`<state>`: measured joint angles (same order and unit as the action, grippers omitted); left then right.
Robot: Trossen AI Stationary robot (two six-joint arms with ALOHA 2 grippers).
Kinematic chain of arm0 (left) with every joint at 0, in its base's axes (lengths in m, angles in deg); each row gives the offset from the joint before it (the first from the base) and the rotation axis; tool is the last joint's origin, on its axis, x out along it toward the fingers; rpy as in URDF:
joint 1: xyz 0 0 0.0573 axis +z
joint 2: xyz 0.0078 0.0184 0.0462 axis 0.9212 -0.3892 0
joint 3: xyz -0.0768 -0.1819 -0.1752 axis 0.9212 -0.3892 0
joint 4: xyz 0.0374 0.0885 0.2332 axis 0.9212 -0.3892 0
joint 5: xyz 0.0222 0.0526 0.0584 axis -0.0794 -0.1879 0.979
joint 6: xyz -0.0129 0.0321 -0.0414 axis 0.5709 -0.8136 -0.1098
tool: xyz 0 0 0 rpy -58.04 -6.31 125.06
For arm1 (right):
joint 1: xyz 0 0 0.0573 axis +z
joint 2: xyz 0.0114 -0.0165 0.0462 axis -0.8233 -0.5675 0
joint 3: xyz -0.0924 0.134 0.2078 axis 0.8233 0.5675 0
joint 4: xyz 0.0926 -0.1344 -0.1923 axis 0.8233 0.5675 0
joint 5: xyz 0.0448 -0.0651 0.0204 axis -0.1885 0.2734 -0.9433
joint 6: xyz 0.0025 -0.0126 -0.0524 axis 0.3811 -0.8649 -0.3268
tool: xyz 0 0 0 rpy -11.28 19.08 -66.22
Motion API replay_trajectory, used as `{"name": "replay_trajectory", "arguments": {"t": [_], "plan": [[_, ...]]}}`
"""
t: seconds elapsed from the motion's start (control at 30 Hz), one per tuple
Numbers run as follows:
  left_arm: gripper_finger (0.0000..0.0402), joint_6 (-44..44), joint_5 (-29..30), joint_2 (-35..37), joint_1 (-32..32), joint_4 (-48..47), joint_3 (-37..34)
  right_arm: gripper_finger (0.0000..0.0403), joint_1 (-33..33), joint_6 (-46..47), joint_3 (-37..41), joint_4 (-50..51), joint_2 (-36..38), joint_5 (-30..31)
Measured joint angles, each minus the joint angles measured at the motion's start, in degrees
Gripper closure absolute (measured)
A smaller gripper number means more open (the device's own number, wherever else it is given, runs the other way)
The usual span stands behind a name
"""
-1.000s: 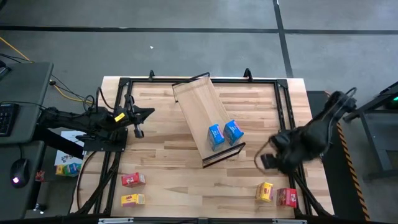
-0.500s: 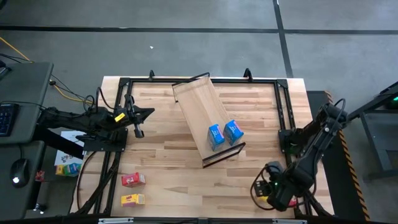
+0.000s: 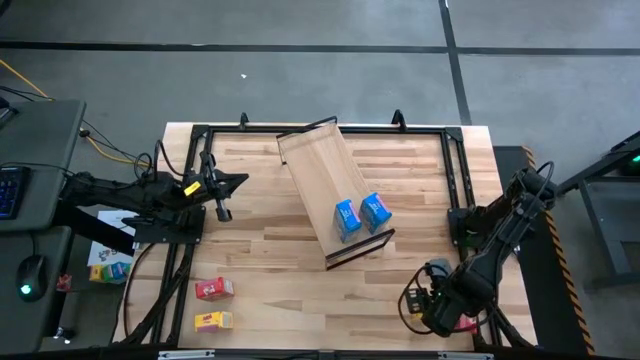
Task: Stack cereal on shelf
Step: Put the right yellow cereal box on the shelf
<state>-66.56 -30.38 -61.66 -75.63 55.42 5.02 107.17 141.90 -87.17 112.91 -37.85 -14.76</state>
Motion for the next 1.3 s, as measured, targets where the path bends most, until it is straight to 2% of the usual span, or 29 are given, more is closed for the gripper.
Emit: {"name": "replay_trajectory", "arguments": {"t": [0.33,0.7,1.03,1.3], "plan": [[0.0401,1.9,0.0,0.0,0.0,-0.1,0.0,0.0166,0.0,-0.4,0.0,0.7,0.0,4.2],[0.0401,1.9,0.0,0.0,0.0,-0.2,0.0,0.0166,-0.6,-0.5,0.0,0.5,0.0,5.4],[0.0401,1.9,0.0,0.0,0.0,-0.3,0.1,0.0166,-0.9,-0.7,0.0,-0.1,-0.5,2.3],[0.0401,1.9,0.0,0.0,0.0,-0.2,0.1,0.0166,-0.9,-1.7,0.0,0.5,-0.5,2.8]]}}
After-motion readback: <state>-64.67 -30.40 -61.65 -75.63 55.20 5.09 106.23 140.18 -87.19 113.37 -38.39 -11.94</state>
